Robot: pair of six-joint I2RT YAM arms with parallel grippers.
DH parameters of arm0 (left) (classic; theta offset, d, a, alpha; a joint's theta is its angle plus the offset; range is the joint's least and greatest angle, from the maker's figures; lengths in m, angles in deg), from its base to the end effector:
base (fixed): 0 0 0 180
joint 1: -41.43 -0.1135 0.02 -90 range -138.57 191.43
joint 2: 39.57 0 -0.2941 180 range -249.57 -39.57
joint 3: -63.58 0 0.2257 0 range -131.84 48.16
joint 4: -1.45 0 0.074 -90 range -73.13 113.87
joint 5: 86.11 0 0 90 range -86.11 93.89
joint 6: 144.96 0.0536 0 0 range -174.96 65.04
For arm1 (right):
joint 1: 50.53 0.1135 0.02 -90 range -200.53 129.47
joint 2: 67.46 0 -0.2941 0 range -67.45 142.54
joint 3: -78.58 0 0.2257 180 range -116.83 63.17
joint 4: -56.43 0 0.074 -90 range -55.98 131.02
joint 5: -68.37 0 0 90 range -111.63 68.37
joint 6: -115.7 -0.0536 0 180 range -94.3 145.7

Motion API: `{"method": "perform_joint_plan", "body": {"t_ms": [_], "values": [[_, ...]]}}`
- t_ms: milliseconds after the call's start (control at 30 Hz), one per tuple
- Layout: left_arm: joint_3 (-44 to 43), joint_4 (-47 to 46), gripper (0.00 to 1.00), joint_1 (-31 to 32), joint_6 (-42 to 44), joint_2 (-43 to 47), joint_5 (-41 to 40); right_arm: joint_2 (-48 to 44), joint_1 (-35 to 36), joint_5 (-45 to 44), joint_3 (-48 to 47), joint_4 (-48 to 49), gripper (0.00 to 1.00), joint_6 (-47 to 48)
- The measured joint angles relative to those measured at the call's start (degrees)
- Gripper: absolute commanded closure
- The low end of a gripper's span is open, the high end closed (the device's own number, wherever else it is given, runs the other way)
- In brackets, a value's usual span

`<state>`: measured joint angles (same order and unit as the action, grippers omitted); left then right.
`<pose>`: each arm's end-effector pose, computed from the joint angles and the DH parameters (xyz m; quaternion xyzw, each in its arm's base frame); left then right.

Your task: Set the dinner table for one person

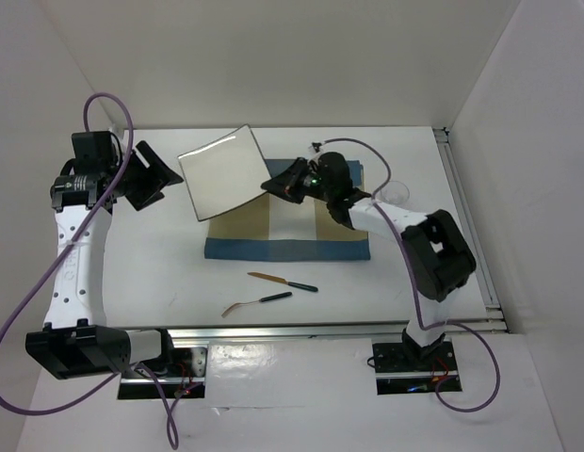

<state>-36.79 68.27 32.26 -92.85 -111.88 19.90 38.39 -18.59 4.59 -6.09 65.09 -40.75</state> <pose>0.2271 0.0217 0.4213 -0.3013 0.8427 -0.2278 0.3837 0.3523 0.2476 0.2884 0.0898 0.7676 0.5770 0.2644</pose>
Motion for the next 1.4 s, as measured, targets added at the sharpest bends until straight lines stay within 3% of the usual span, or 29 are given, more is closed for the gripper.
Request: {"method": "perform_joint_plan", "body": {"t_ms": [233,500,933,1400], "values": [[0.00,-0.02,0.22,0.00,0.04,-0.33,0.68,-11.04,-5.64,-6.73,12.72,0.02,1.00,-0.57],[0.00,0.00,0.22,0.00,0.07,-0.33,1.07,-14.97,-7.61,-13.11,20.50,-5.11,1.00,-1.25],[0.74,-0.44,0.22,0.00,0.15,-0.37,1.90,-15.50,-9.53,-13.14,24.02,-4.72,1.00,-3.19],[0.74,-0.46,0.22,0.00,0.15,-0.37,1.90,-12.81,-10.38,-11.45,26.14,2.49,1.00,-6.45]]}}
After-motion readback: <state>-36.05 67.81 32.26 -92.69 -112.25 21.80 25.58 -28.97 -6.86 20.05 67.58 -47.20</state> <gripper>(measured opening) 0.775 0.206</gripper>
